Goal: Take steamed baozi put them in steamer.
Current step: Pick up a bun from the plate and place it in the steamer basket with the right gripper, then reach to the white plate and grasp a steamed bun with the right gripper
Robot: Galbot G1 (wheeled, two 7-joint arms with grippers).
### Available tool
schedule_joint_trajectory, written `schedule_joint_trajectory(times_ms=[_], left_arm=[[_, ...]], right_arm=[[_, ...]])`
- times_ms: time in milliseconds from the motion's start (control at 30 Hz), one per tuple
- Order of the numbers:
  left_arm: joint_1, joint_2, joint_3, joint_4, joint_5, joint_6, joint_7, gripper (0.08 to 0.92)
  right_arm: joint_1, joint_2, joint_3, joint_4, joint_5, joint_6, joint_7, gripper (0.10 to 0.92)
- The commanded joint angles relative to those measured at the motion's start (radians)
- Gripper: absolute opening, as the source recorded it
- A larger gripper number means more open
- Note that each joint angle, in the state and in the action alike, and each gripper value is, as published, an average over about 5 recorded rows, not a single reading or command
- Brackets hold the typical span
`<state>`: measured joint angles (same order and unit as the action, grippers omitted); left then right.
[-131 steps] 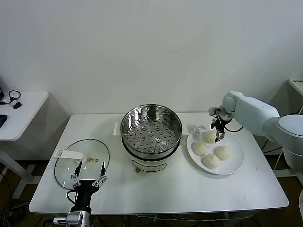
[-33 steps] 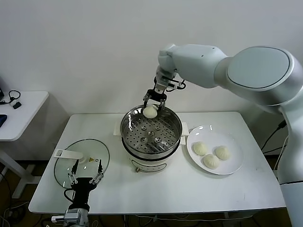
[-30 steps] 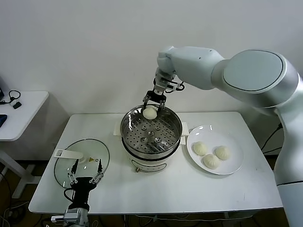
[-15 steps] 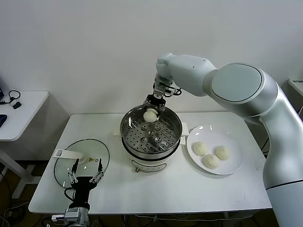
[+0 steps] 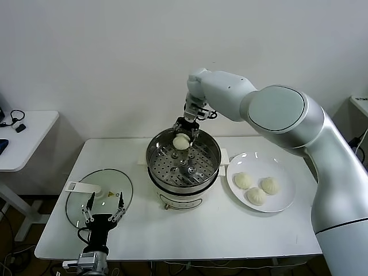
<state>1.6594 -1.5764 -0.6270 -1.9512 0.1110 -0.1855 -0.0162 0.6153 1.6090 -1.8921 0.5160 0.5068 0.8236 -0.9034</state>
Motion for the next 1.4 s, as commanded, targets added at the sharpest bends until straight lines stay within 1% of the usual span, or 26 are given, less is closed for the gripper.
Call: schedule_joint_trajectory(times_ms=[33, 100, 167, 333, 533, 767, 933, 1000, 1100, 1400], left_arm=[[-0.001, 0.003, 0.002, -0.003, 0.002, -0.002, 0.001, 0.823], [-0.001, 0.004, 0.001, -0.005, 0.003, -0.002, 0.001, 0.823], [-0.001, 0.005, 0.0, -0.006, 0.003, -0.001, 0.001, 0.823], [0.0, 0.005, 0.0, -0.013, 0.003, 0.001, 0.001, 0.823], [0.002, 0.004, 0.003, -0.02, 0.004, 0.005, 0.003, 0.823], [0.007, 0.003, 0.003, -0.025, 0.006, 0.008, 0.004, 0.823], [0.013, 0.003, 0.0, -0.028, 0.006, 0.011, 0.004, 0.823], [0.015, 0.003, -0.001, -0.028, 0.007, 0.012, 0.004, 0.823], [0.015, 0.002, -0.001, -0.029, 0.007, 0.015, 0.005, 0.823], [0.012, 0.002, 0.002, -0.025, 0.006, 0.019, 0.006, 0.823]], right_arm=[[-0.011, 0.012, 0.008, -0.013, -0.002, 0.049, 0.02, 0.759], [-0.012, 0.012, 0.01, -0.011, -0.002, 0.049, 0.021, 0.8], [-0.007, 0.01, 0.01, -0.006, -0.001, 0.049, 0.021, 0.817], [0.035, -0.012, -0.001, 0.024, 0.007, 0.049, 0.012, 0.822], [0.133, -0.074, -0.06, 0.123, 0.052, 0.049, -0.002, 0.823], [0.23, -0.165, -0.149, 0.258, 0.148, 0.049, -0.002, 0.823], [0.304, -0.234, -0.246, 0.385, 0.292, 0.038, 0.001, 0.823], [0.343, -0.264, -0.289, 0.439, 0.332, -0.006, 0.007, 0.823], [0.389, -0.302, -0.338, 0.501, 0.359, -0.12, 0.026, 0.823], [0.468, -0.416, -0.386, 0.617, 0.416, -0.466, 0.041, 0.823]])
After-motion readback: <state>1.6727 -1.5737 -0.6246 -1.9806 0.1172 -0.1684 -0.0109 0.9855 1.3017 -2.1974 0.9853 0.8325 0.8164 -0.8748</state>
